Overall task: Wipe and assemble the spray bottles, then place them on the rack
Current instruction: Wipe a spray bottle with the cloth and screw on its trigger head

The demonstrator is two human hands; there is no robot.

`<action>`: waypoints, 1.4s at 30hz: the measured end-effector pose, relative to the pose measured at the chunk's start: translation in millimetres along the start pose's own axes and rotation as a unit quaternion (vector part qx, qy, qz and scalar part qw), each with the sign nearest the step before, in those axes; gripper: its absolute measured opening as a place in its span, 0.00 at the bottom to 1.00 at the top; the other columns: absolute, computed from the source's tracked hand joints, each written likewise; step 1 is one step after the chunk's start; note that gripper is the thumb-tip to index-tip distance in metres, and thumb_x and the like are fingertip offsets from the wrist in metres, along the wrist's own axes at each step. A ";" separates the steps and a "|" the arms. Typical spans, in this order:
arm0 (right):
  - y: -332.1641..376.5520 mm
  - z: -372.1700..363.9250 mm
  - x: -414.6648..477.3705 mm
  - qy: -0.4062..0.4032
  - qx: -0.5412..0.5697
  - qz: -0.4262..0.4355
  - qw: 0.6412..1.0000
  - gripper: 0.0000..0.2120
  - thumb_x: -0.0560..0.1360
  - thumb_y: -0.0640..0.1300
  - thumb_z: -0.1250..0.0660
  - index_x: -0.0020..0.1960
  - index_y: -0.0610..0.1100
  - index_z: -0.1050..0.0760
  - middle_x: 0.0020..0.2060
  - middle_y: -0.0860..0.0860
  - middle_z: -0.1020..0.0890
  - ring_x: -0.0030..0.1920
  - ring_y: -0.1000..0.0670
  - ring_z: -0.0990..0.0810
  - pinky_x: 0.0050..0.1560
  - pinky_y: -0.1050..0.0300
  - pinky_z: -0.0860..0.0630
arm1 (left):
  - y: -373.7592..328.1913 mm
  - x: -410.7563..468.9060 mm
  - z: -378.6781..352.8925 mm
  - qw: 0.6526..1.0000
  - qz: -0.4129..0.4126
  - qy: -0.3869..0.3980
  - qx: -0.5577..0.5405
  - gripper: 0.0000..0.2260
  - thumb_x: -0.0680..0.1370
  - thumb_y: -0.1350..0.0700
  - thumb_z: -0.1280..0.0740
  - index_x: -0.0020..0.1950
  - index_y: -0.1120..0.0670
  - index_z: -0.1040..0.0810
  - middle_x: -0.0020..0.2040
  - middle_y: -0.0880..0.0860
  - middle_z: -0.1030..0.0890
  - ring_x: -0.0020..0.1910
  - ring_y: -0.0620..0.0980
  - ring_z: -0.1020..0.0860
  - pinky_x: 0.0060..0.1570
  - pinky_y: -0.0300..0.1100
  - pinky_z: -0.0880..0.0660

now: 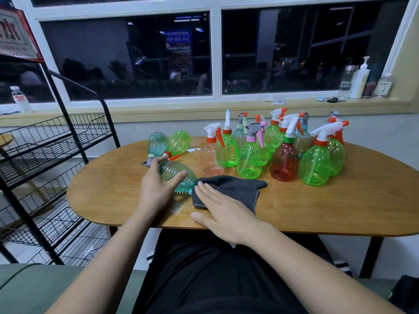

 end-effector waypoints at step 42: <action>-92.2 56.6 -17.2 -0.278 0.503 -0.220 0.788 0.12 0.86 0.51 0.34 0.54 0.47 0.14 0.48 0.49 0.10 0.53 0.45 0.12 0.61 0.37 0.18 | -20.8 12.4 12.7 0.908 -0.288 0.125 0.279 0.34 0.67 0.45 0.17 0.71 0.44 0.24 0.68 0.46 0.23 0.66 0.54 0.24 0.59 0.51 0.25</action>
Point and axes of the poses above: each hand's wrist, its own x-axis towards the middle knuckle, its own z-axis out of the back of the hand, y = z × x, the point moved 4 cm from there along x, towards the middle knuckle
